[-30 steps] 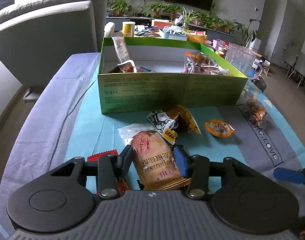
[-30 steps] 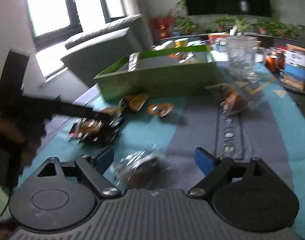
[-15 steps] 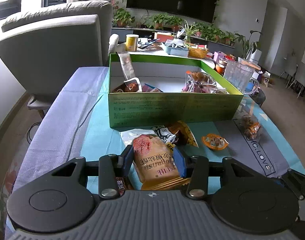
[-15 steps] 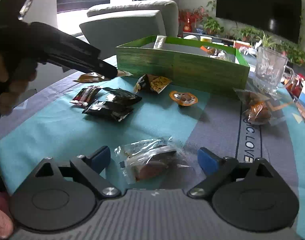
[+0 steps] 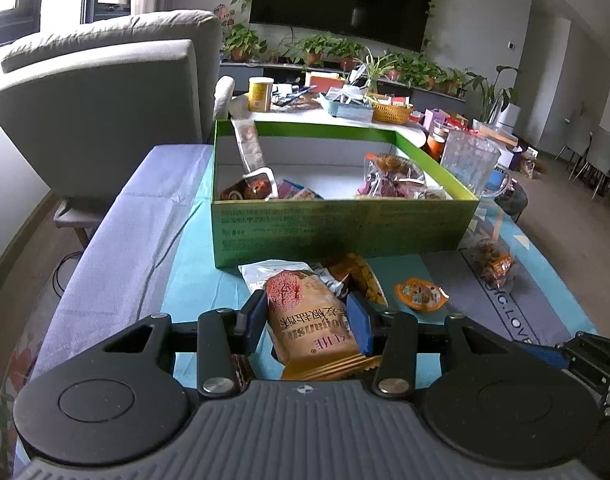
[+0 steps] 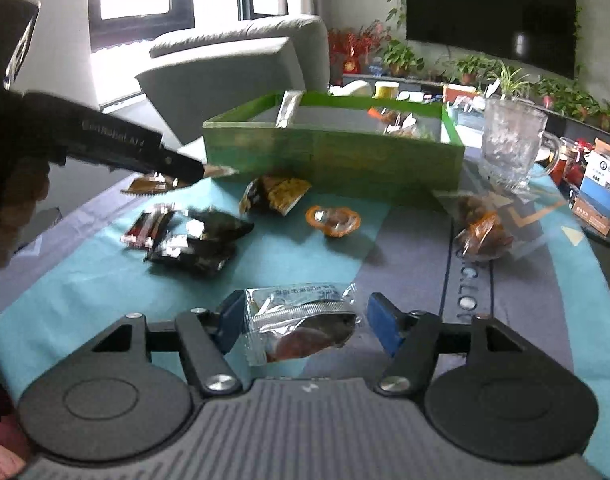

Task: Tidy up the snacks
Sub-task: 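Carry the bread packet with left tool while right tool carries the clear bag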

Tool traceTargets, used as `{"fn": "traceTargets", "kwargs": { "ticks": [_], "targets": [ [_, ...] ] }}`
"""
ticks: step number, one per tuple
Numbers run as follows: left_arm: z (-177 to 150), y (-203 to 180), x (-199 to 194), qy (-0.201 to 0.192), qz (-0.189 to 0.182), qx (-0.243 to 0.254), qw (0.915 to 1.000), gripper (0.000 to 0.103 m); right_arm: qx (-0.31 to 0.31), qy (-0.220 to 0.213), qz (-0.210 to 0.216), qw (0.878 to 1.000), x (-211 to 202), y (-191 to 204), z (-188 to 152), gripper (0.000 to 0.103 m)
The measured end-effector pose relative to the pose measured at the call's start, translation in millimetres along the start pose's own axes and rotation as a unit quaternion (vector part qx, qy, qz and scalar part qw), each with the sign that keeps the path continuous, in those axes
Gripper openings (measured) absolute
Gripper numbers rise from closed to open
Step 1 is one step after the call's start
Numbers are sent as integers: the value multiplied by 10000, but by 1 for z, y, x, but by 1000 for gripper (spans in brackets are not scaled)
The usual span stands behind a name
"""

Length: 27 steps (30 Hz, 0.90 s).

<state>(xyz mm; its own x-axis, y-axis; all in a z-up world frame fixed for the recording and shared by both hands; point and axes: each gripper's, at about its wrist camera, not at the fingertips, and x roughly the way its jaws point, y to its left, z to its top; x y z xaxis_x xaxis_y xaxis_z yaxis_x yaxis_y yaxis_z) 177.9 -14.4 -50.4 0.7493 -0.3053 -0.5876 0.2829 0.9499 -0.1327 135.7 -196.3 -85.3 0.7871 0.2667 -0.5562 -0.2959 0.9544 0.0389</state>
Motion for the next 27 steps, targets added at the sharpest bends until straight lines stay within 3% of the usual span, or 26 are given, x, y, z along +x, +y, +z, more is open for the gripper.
{"fn": "traceTargets", "kwargs": {
  "ticks": [17,27],
  "targets": [
    [34,-17,-11,-472,11,315,9984,41,289,-697,-146,9970,-7,-20,28,45],
    [66,-30,-2,-784,2,572,9953,41,370,-1371,-221,9896,-7,-37,60,45]
  ]
}}
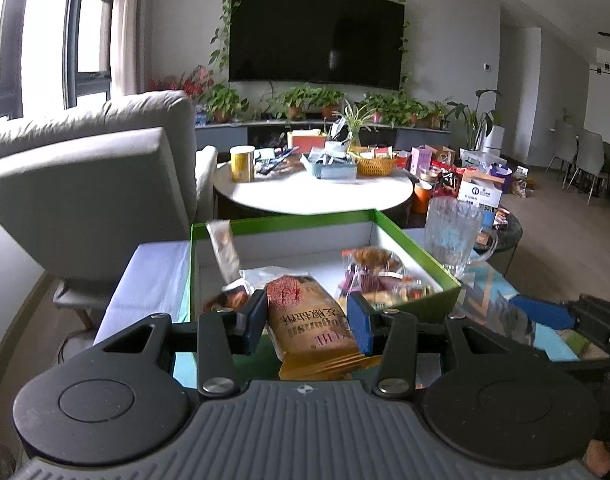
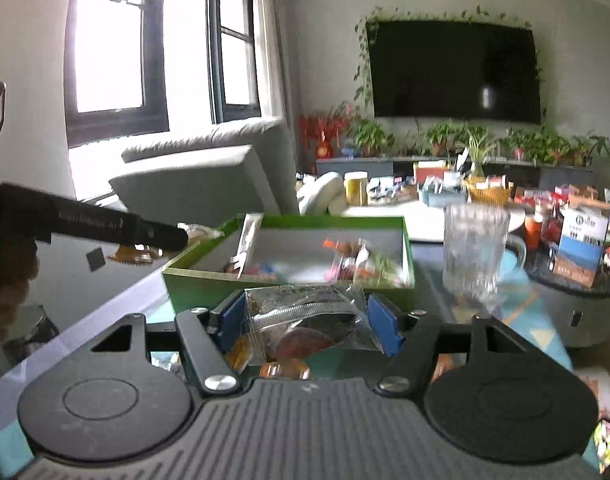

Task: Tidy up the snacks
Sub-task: 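Carry the bread packet with left tool while right tool carries the clear bag, then open both tools over the green box, dropping bread packet and clear bag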

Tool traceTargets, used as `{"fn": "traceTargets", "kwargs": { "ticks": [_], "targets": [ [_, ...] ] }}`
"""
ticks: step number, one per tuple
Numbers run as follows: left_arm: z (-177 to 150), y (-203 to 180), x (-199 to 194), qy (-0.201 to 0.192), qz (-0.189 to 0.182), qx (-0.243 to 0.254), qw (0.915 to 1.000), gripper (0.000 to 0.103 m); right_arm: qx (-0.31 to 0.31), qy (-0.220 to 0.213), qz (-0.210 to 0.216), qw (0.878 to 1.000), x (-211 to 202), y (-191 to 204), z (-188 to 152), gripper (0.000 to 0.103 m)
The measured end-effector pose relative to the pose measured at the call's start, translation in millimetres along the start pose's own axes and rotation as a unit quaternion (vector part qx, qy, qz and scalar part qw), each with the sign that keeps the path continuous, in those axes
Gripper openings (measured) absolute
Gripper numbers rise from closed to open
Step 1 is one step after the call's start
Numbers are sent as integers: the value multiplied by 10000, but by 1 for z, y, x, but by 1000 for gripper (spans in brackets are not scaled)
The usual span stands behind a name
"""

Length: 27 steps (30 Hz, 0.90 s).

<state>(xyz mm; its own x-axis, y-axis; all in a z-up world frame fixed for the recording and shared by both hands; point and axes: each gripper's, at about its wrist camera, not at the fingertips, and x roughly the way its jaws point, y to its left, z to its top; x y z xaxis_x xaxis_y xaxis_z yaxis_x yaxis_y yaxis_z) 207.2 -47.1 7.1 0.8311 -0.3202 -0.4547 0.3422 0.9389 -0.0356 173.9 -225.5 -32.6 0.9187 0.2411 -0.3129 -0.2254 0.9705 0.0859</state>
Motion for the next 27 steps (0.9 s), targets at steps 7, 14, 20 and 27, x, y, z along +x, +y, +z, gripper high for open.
{"fn": "traceTargets", "kwargs": {
  "ticks": [7,14,20,27],
  "targets": [
    [17,1,23,-166,11,156,9997,32,-39,-390,23,9992,23,-7,24,45],
    [-8,13,37,388,-131,-219,9989,43,82,-226,-21,9997,39,-16,18,45],
    [-44,8,29,996,-301,181,9944,46,146,37,-164,9998,38,-22,7,45],
    [-66,15,13,1642,-114,-681,9840,50,195,11,-226,9996,28,-23,7,45]
  ]
}}
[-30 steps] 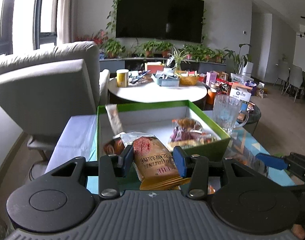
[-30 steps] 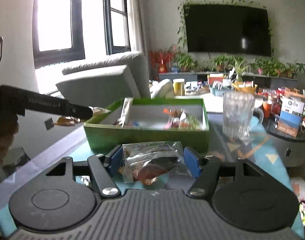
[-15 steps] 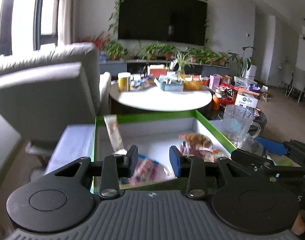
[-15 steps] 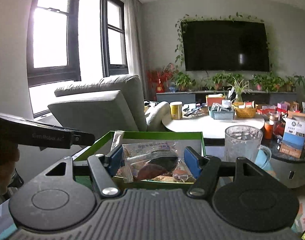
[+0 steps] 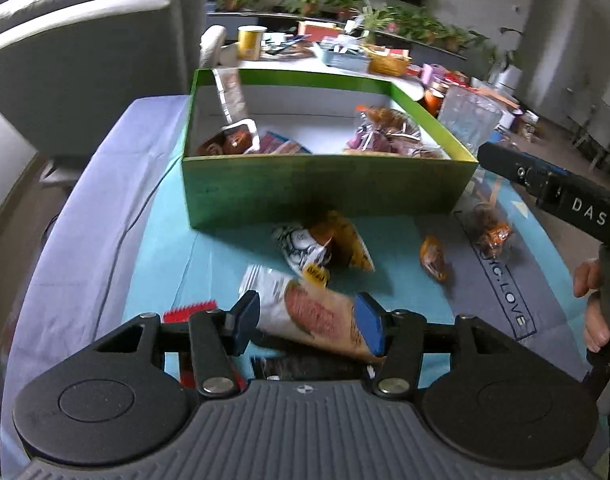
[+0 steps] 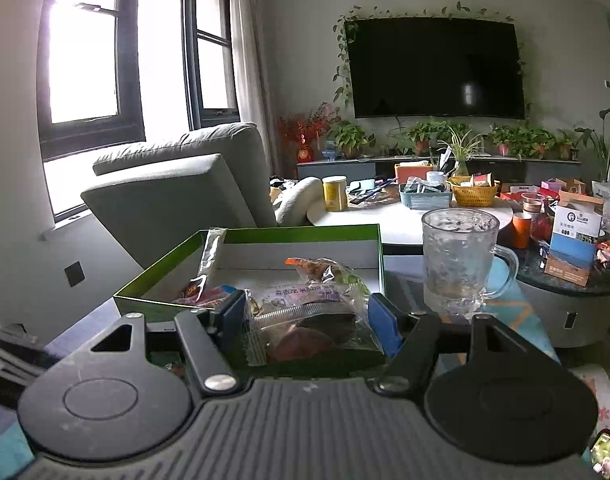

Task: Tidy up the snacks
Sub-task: 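Open both tools over the green box, dropping bread packet and clear bag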

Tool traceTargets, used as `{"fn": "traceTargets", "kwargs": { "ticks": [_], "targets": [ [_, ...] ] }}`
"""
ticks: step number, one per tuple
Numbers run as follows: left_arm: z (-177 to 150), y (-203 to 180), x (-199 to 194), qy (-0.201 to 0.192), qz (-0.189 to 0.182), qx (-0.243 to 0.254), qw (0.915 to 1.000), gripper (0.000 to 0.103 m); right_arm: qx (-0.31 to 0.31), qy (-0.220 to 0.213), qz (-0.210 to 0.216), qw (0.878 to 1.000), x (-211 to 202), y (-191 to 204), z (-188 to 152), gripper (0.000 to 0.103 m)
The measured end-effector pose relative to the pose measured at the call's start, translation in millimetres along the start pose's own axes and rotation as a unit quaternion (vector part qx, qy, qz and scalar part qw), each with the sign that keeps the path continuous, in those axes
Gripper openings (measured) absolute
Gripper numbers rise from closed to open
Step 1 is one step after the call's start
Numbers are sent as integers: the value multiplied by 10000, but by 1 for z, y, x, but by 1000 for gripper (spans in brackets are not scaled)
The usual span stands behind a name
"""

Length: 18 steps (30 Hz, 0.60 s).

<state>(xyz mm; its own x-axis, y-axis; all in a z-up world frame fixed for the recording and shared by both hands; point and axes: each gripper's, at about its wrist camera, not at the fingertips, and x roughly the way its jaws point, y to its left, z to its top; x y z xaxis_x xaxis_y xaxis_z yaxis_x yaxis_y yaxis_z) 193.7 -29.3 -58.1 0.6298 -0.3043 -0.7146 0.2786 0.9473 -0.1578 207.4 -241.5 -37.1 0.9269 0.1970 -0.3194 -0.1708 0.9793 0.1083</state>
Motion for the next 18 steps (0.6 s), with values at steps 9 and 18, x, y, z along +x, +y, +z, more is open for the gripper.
{"fn": "traceTargets", "kwargs": {
  "ticks": [9,18],
  "targets": [
    [-4,-12,14,505,-84,-353,9981,50,-74,-74,128,9999,-12,5,-2,45],
    [17,-20,39,492,319,-200,9981,51,112,-33,65,9999,-10,-6,-6,45]
  ]
}}
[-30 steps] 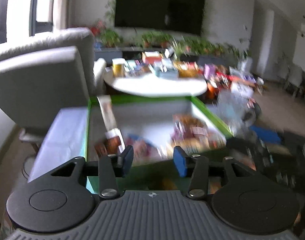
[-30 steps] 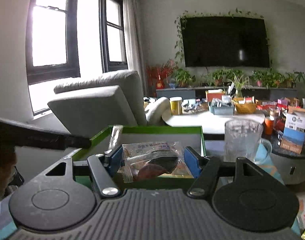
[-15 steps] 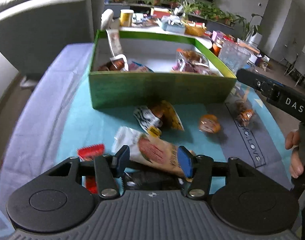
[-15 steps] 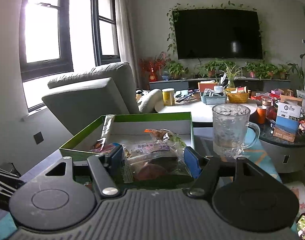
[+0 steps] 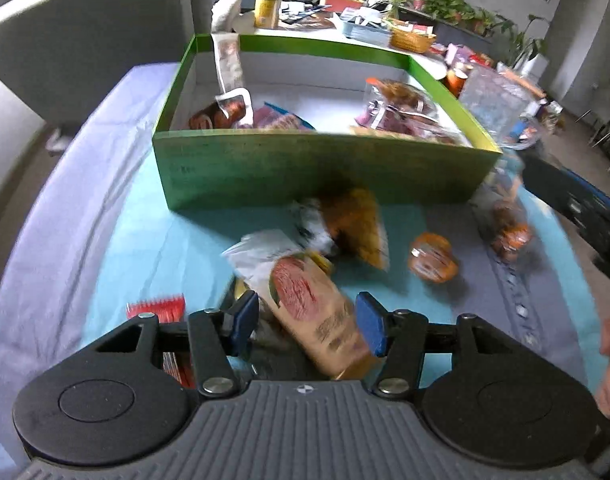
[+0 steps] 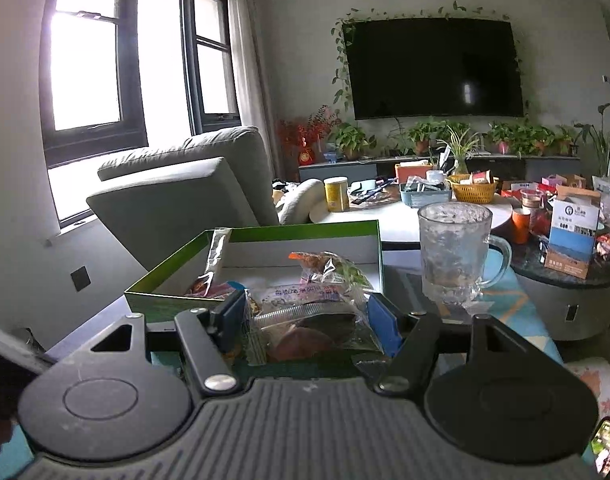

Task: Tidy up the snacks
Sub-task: 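Open both tools over the green box, dropping bread packet and clear bag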

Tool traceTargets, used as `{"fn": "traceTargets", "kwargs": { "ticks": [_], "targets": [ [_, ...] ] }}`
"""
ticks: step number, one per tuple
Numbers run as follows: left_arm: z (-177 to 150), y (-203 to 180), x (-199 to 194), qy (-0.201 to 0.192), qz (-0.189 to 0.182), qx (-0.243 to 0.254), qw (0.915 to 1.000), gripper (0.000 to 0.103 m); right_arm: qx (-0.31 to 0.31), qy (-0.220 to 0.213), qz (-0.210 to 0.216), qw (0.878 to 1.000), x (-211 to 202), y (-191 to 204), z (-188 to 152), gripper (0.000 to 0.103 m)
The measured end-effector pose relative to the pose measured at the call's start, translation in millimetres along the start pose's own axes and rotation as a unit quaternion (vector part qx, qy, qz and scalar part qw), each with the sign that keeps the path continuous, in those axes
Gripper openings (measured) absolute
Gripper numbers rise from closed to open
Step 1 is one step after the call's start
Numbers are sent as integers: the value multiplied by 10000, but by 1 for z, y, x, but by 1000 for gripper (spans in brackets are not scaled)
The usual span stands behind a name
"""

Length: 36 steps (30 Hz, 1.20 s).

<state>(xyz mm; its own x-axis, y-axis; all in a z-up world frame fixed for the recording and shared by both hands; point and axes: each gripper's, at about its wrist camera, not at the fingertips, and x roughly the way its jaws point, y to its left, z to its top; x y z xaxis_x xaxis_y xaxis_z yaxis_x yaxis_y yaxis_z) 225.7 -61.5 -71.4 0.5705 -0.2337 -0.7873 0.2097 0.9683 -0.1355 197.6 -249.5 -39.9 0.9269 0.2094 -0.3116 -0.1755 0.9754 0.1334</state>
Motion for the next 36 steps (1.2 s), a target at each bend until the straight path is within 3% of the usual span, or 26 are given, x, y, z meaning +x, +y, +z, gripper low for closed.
{"fn": "traceTargets", "kwargs": {
  "ticks": [6,9,13,14,24,31,36],
  "targets": [
    [4,-26,22,92,458,685,9966,63,58,23,-2,10000,2,-5,-3,45],
    [-1,-36,27,-110,677,1069,9919,67,117,32,-1,9999,3,-8,-5,45],
    [-1,-25,22,-164,242,974,9948,45,133,35,16,9999,2,-9,-5,45],
    [-2,-22,20,-194,218,975,9948,44,134,34,15,9999,2,-9,-6,45],
    [-6,-3,-41,-855,253,1004,9909,44,106,-102,88,9999,-4,-5,-2,45],
    [33,-6,-57,-1689,298,1006,9800,44,-39,-318,287,9991,2,12,15,45],
    [64,-9,-47,-1950,201,988,9756,45,-195,-481,393,9979,23,22,33,45]
  ]
}}
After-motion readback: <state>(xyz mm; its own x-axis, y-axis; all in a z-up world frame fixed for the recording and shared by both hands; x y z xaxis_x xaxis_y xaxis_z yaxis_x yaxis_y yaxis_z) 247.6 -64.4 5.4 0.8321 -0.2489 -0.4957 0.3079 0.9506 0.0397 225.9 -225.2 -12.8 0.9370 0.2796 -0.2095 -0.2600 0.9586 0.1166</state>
